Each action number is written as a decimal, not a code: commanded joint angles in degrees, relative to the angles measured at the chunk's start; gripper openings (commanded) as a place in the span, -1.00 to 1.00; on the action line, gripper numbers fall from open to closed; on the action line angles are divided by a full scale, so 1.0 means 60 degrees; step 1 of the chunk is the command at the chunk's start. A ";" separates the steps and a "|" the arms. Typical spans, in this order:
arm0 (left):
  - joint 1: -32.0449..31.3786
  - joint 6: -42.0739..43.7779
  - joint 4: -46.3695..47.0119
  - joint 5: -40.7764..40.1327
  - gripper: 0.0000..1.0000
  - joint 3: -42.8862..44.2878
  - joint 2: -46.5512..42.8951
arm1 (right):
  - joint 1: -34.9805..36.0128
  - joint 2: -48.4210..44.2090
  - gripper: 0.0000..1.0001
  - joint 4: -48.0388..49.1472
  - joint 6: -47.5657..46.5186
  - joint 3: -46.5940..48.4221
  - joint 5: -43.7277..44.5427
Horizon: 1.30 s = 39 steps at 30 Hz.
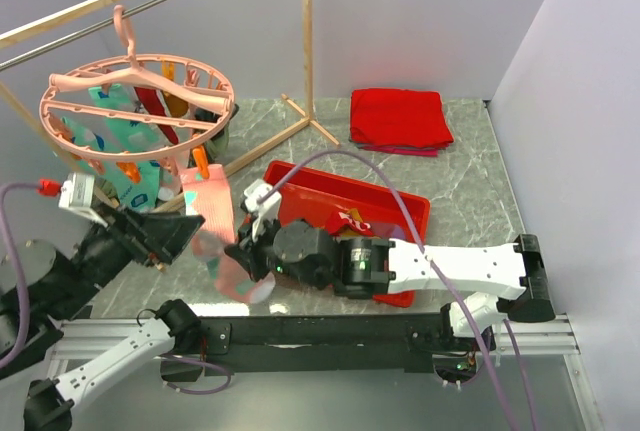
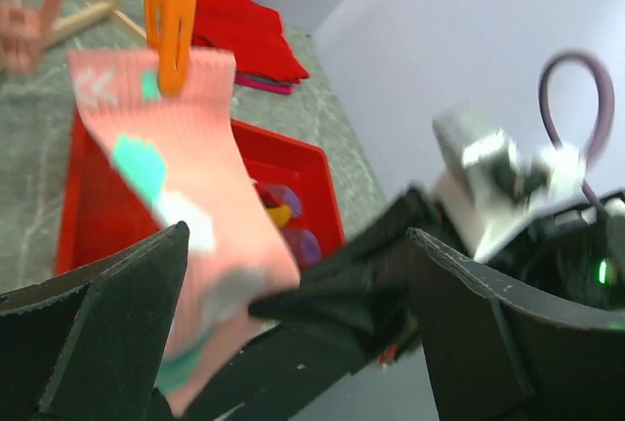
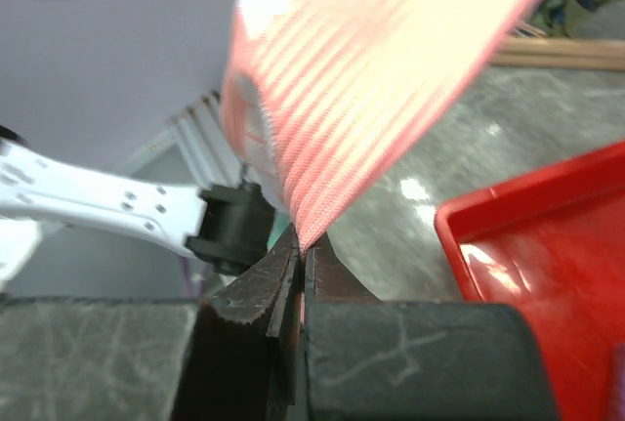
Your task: Remove the socks clipped to the hanger
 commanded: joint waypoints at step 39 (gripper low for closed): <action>-0.0497 -0.3631 0.2097 0.0972 0.71 -0.4444 -0.5096 | -0.1070 -0.0196 -1.00 0.1668 0.1925 0.1276 -0.5190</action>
